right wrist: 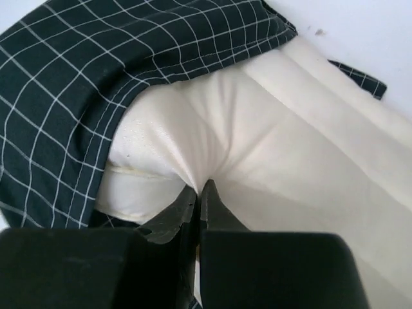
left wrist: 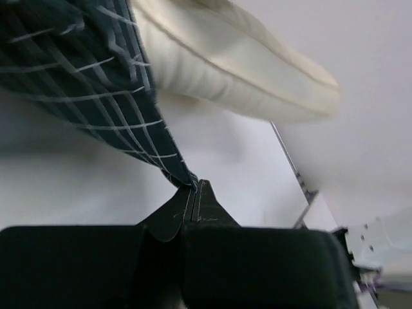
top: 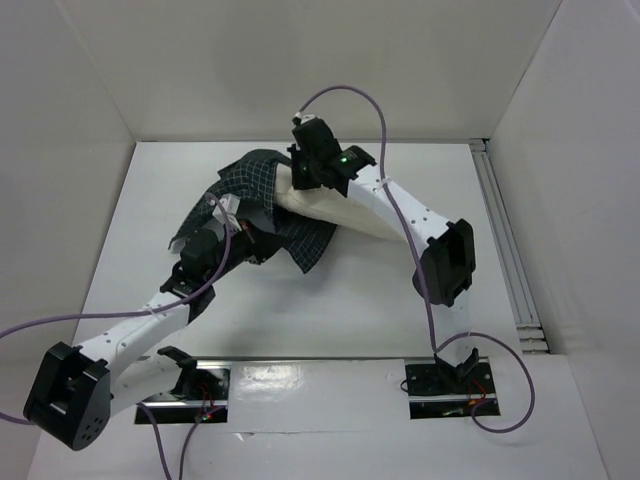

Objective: Put the pillow into the pillowcase

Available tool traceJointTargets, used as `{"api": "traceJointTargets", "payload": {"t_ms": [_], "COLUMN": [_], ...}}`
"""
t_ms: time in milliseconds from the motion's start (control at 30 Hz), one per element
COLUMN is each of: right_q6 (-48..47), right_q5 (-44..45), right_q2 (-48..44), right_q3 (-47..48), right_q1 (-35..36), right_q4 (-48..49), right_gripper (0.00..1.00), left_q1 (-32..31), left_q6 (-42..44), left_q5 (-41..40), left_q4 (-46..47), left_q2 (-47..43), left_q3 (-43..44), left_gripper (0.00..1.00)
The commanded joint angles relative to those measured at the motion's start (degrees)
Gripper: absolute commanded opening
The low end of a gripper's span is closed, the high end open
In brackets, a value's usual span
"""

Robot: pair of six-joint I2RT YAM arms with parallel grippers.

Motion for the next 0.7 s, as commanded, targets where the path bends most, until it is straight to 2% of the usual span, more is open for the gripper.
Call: {"api": "traceJointTargets", "payload": {"t_ms": [0,100,267,333,400,500,567,667], "right_q6": [0.68,2.19,2.19,1.57,1.57,2.19,2.71,2.71], "right_q5": [3.59,1.74,-2.66,-1.35,0.32,2.95,3.67,3.67], "right_q2": [5.78,11.06,14.15,13.98,10.57,3.63,1.15,-0.27], "right_q3": [-9.87,-10.42,-4.80,-0.41,2.92,4.34,4.35,-0.99], "right_q1": [3.73,3.21,1.10,1.10,0.32,-1.09,-1.10,1.36], "right_q4": [7.46,9.05,8.18,6.60,5.80,7.55,9.13,13.08], "right_gripper": [0.00,0.00,0.00,0.00,0.00,0.00,0.00,0.00], "left_q1": [-0.78,-0.78,-1.40,-0.70,0.00,0.71,0.71,-0.42], "left_q6": [-0.23,-1.90,-0.41,0.73,1.34,1.87,1.87,1.87], "left_q5": [10.48,13.21,9.54,8.81,9.60,15.13,18.55,19.97], "left_q4": [5.39,7.00,-2.38,-3.02,-3.73,-1.89,-1.88,-1.35], "left_q2": [0.15,-1.78,-9.59,-10.14,-6.72,0.38,2.60,1.74], "left_q3": [-3.65,-10.33,-14.12,-12.55,-7.55,0.45,3.70,2.06], "left_gripper": [0.00,0.00,0.00,0.00,0.00,0.00,0.00,0.00]}}
